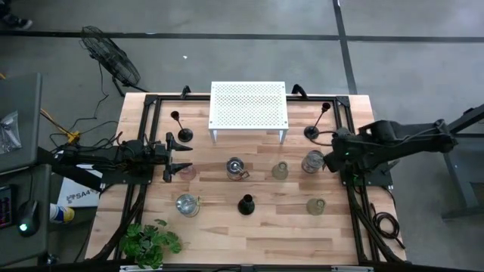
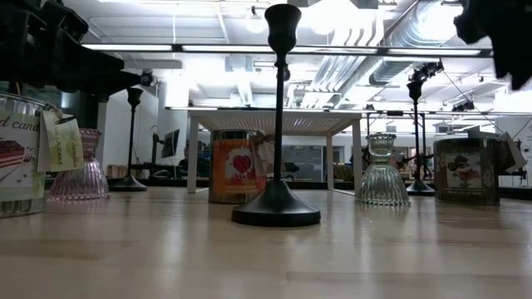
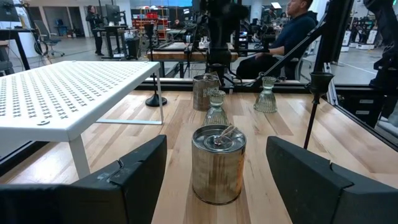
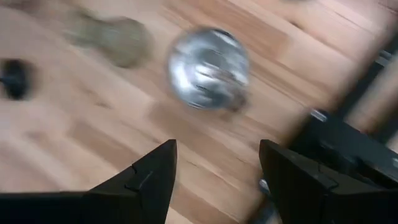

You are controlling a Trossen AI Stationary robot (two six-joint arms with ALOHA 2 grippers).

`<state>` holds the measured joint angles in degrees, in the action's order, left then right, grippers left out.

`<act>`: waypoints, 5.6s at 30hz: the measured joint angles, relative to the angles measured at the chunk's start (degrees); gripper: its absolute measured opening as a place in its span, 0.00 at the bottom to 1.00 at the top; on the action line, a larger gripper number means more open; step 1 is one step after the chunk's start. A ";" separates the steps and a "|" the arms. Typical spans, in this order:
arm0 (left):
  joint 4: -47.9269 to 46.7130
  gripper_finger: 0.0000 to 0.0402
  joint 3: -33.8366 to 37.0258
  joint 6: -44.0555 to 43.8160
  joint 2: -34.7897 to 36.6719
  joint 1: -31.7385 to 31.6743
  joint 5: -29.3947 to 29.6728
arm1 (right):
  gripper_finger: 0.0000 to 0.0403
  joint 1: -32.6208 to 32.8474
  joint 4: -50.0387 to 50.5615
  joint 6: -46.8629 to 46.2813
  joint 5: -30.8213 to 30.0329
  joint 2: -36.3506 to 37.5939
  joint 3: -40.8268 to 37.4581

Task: Pick & Place candle stick holders
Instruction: Put the right scented candle on the shelf

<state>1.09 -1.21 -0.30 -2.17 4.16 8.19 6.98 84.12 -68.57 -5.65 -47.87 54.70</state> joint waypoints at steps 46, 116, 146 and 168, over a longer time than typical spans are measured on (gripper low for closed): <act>0.00 0.67 0.00 0.00 0.00 -0.01 -0.01 | 0.47 -19.44 -12.59 13.23 1.18 -11.74 -10.21; -0.01 0.67 0.00 -0.01 0.00 0.00 -0.01 | 0.16 -22.86 -33.67 23.67 15.46 -25.97 -10.05; -0.01 0.67 0.00 -0.01 0.01 0.01 -0.01 | 0.01 -21.33 -26.66 36.15 10.31 -24.29 -3.28; -0.01 0.67 0.00 -0.02 0.00 0.01 -0.01 | 0.01 -26.02 -21.54 41.99 15.25 -24.90 21.72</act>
<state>1.08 -1.21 -0.32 -2.17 4.16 8.19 -19.03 62.59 -26.58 9.60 -72.77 76.42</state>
